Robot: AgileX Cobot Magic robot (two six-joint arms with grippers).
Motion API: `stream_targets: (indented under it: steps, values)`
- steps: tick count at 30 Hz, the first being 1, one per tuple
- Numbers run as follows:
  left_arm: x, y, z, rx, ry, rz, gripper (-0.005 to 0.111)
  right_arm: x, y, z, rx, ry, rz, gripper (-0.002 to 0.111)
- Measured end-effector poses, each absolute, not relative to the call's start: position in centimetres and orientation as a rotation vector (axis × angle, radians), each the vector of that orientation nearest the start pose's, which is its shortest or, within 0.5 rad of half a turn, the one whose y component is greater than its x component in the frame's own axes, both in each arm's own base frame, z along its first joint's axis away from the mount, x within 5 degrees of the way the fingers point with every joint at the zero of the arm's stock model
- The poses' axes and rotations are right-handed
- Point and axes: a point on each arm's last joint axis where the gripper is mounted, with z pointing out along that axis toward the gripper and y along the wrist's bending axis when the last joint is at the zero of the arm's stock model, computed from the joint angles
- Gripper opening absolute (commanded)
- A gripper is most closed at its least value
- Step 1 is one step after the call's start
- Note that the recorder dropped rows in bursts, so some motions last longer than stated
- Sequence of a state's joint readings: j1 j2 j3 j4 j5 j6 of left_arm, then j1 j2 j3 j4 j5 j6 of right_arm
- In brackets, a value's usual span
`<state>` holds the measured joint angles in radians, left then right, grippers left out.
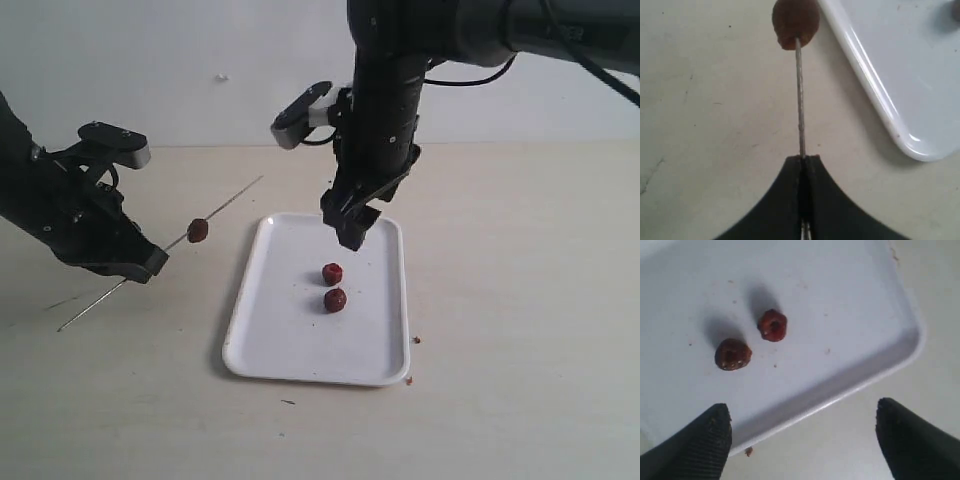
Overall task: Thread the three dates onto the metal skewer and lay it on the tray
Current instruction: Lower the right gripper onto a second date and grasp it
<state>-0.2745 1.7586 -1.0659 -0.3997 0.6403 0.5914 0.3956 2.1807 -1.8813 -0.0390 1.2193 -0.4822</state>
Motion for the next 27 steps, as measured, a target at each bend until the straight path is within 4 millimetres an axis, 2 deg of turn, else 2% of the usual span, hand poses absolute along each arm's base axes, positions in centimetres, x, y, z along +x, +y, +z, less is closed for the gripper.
stream_targets:
  steps: [1,3,8,11,18,21,27]
  values:
    - [32.2,-11.3,18.6,0.813,2.639,-0.323,0.0,41.9,18.0,20.7,-1.4,2.669,-0.06,0.076]
    - [32.2,-11.3,18.6,0.829,2.633,-0.319,0.0,42.0,18.9,20.2,-1.392,2.648,-0.029,0.076]
    - [32.2,-11.3,18.6,0.834,2.631,-0.318,0.0,42.9,19.8,18.8,-0.98,2.751,0.054,0.073]
    - [32.2,-11.3,18.6,0.834,2.631,-0.318,0.0,43.1,20.1,17.0,-0.866,2.823,0.096,0.07]
    - [32.2,-11.3,18.6,0.834,2.631,-0.318,0.0,43.2,20.3,13.8,-0.765,2.923,0.105,0.069]
    - [32.2,-11.3,18.6,0.834,2.631,-0.318,0.0,43.3,20.3,13.1,-0.739,2.945,0.103,0.068]
    - [32.2,-11.3,18.6,0.83,2.631,-0.321,0.0,43.5,20.4,13.0,-0.699,2.93,0.111,0.061]
